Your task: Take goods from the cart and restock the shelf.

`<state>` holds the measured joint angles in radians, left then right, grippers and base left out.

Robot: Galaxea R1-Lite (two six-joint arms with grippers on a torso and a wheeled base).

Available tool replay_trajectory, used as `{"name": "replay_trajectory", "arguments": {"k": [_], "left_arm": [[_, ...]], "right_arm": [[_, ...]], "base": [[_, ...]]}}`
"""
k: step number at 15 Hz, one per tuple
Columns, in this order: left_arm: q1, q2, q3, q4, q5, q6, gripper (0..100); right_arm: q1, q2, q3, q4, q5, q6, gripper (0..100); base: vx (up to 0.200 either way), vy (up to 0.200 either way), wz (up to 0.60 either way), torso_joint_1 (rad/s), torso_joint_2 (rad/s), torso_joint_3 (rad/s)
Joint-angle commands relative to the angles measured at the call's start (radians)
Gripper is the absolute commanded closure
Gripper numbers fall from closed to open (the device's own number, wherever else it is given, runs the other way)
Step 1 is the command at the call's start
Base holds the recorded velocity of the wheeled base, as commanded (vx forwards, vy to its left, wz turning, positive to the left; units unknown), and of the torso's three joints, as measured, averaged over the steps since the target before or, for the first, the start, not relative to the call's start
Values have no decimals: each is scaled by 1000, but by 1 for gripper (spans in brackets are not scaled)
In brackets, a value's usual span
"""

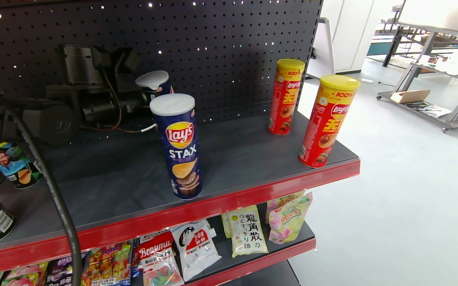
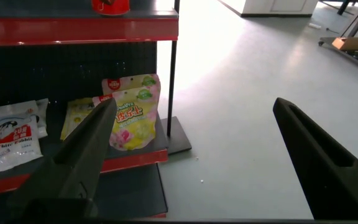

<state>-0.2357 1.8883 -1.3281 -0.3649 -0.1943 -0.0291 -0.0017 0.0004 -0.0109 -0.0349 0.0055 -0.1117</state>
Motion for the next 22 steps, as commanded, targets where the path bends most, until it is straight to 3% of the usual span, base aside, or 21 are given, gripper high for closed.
{"name": "replay_trajectory", "arguments": {"k": [1, 2, 3, 9, 11, 14, 19, 22], "left_arm": [[0, 2, 1, 3, 1, 2, 100], [0, 2, 1, 3, 1, 2, 100], [0, 2, 1, 3, 1, 2, 0], [1, 0, 1, 1, 3, 2, 0], [0, -15, 10, 3, 29, 2, 0], [1, -78, 50, 49, 36, 2, 0], [7, -252, 262, 50, 36, 0, 0], [7, -525, 537, 57, 36, 9, 0]], "right_arm": [[0, 0, 0, 0, 1, 0, 0], [0, 0, 0, 0, 1, 0, 0], [0, 0, 0, 0, 1, 0, 0], [0, 0, 0, 0, 1, 0, 0], [0, 0, 0, 0, 1, -2, 0], [0, 0, 0, 0, 1, -2, 0], [0, 0, 0, 0, 1, 0, 0], [0, 0, 0, 0, -1, 3, 0]], "base": [[0, 0, 0, 0, 0, 0], [0, 0, 0, 0, 0, 0], [0, 0, 0, 0, 0, 0], [0, 0, 0, 0, 0, 0], [0, 0, 0, 0, 0, 0], [0, 0, 0, 0, 0, 0], [0, 0, 0, 0, 0, 0], [0, 0, 0, 0, 0, 0]]}}
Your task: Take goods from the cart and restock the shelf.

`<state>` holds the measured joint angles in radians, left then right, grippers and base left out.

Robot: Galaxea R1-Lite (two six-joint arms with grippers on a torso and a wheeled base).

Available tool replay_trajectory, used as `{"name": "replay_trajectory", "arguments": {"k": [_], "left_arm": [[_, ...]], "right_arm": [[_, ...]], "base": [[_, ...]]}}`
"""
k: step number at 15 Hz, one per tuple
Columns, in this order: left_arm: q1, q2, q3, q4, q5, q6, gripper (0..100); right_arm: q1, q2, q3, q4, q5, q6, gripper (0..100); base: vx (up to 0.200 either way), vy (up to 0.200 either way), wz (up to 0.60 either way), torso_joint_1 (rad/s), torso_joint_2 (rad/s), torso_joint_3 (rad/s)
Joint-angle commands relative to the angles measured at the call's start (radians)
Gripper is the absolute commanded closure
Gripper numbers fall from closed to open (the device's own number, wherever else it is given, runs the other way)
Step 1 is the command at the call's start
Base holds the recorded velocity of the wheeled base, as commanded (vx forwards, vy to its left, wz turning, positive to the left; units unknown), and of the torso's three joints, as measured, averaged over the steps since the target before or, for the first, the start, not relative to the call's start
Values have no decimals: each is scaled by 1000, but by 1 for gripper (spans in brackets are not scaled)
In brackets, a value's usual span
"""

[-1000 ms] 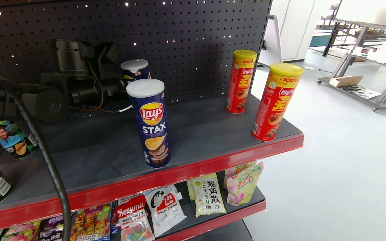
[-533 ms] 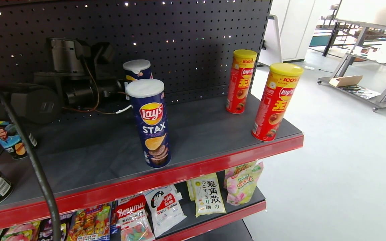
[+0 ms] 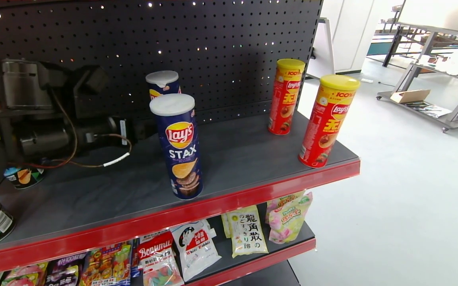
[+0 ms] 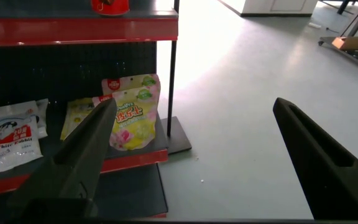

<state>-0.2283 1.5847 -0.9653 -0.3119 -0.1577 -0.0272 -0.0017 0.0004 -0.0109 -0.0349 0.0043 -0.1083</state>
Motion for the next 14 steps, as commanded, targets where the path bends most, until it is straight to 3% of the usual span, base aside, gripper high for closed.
{"name": "replay_trajectory", "arguments": {"k": [1, 2, 3, 4, 9, 14], "left_arm": [[0, -284, 227, 7, 1, 20, 0], [4, -434, 362, 8, 53, 73, 0], [4, -565, 459, 22, 178, 130, 0], [1, -666, 519, 43, 228, 162, 0], [3, -993, 580, 226, 219, 156, 0], [3, -1101, 597, 281, 219, 156, 0]], "right_arm": [[0, 0, 0, 0, 2, 1, 0], [0, 0, 0, 0, 2, -1, 0], [0, 0, 0, 0, -3, 1, 0], [0, 0, -3, 6, -4, 1, 0], [0, 0, -4, 10, 74, 1, 0], [0, 0, -4, 10, 69, 4, 0]], "base": [[0, 0, 0, 0, 0, 0], [0, 0, 0, 0, 0, 0], [0, 0, 0, 0, 0, 0], [0, 0, 0, 0, 0, 0], [0, 0, 0, 0, 0, 0], [0, 0, 0, 0, 0, 0]]}}
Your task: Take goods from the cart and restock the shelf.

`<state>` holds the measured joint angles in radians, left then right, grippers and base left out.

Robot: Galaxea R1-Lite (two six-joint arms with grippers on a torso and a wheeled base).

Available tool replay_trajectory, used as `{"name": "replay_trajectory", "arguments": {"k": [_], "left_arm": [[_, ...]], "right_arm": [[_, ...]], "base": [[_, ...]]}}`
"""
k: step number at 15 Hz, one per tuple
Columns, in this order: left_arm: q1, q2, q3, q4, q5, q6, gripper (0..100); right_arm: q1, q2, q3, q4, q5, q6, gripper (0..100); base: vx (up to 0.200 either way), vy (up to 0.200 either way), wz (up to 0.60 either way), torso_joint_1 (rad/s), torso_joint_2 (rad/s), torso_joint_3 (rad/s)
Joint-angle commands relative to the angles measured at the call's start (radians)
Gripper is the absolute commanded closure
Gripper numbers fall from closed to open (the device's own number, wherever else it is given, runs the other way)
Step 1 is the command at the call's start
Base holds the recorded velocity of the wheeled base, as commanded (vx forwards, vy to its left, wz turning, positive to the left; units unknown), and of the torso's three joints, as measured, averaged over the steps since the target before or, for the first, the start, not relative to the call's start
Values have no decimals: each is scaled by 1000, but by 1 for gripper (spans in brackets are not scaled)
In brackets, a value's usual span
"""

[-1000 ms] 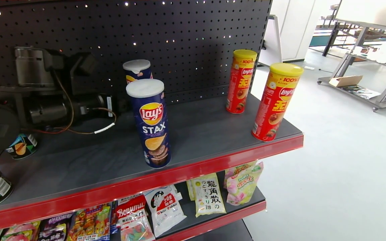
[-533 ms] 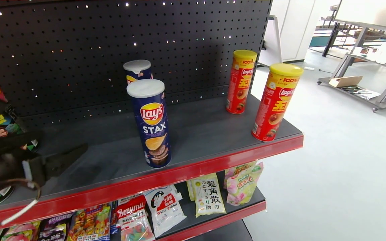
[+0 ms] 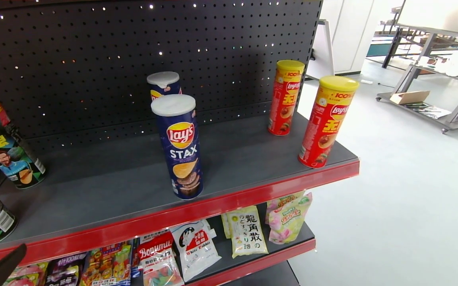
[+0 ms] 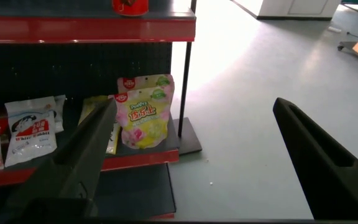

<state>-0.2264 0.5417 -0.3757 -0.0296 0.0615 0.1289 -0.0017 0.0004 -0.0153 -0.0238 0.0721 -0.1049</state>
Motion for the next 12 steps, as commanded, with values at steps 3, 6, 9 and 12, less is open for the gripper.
{"name": "replay_trajectory", "arguments": {"k": [3, 6, 9, 12], "left_arm": [[-1, -71, 21, -1, -2, 0, 0], [-1, -77, 23, -3, 0, 0, 0], [-1, -89, 21, -3, -3, 0, 0], [-1, -149, 31, 0, -6, 0, 0]], "right_arm": [[0, 0, 0, -1, -14, 1, 0], [0, 0, 0, -2, -18, 1, 0], [0, 0, 0, -2, -12, 1, 0], [0, 0, 0, -1, 8, -2, 0]], "base": [[0, 0, 400, 5, 0, 5], [0, 0, 600, -1, 4, 4], [0, 0, 200, 2, -1, -1], [0, 0, 0, 0, 0, 0]]}}
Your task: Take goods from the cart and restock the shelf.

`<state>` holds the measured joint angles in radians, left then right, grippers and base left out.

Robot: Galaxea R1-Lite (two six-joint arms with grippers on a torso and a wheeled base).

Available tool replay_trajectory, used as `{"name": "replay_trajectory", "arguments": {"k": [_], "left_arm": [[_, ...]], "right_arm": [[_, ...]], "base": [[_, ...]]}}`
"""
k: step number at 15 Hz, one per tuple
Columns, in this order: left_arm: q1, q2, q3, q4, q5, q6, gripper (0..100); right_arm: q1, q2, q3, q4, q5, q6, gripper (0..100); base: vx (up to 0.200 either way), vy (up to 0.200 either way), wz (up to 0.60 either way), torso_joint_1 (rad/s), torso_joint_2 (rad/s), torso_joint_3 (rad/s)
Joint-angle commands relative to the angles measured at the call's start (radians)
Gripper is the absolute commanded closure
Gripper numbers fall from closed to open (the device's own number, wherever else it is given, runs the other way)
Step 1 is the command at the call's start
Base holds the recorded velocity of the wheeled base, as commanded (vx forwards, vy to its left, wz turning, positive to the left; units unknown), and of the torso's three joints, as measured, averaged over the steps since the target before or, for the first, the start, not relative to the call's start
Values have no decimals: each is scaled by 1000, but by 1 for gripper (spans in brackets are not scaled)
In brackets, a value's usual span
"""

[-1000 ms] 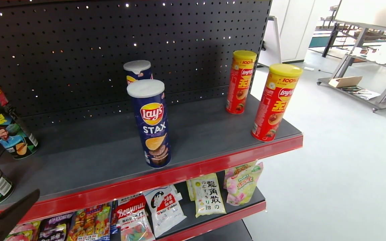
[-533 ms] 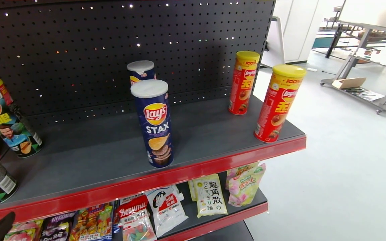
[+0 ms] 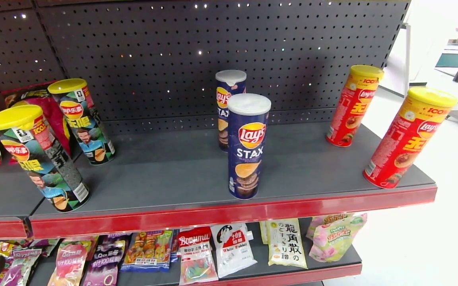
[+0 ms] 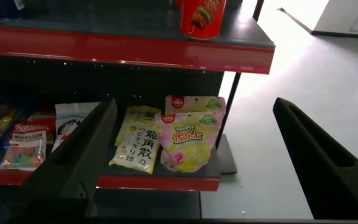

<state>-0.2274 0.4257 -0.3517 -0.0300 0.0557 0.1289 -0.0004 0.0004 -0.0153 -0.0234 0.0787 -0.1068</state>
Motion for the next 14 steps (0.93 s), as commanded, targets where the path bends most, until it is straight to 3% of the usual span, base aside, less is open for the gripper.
{"name": "replay_trajectory", "arguments": {"k": [1, 7, 11, 13, 14], "left_arm": [[0, -50, 14, 1, 1, 0, 0], [3, -262, 45, 173, 61, -2, 0], [11, -331, 60, 251, 69, -12, 0], [92, -326, 62, 275, 76, -60, 0], [172, -329, 62, 291, 76, -103, 0]], "right_arm": [[-1, 0, 0, -1, 3, -2, 0], [-1, 0, 0, -1, 3, -2, 0], [-1, 0, 0, -3, 1, 1, 0], [-1, 0, 0, -3, 9, 1, 0], [-1, 0, 0, -3, 9, 1, 0]], "base": [[0, 0, 0, 0, 0, 0], [0, 0, 0, 0, 0, 0], [0, 0, 450, 1, 3, 1], [0, 0, 0, 0, 0, 0], [0, 0, 0, 0, 0, 0]]}}
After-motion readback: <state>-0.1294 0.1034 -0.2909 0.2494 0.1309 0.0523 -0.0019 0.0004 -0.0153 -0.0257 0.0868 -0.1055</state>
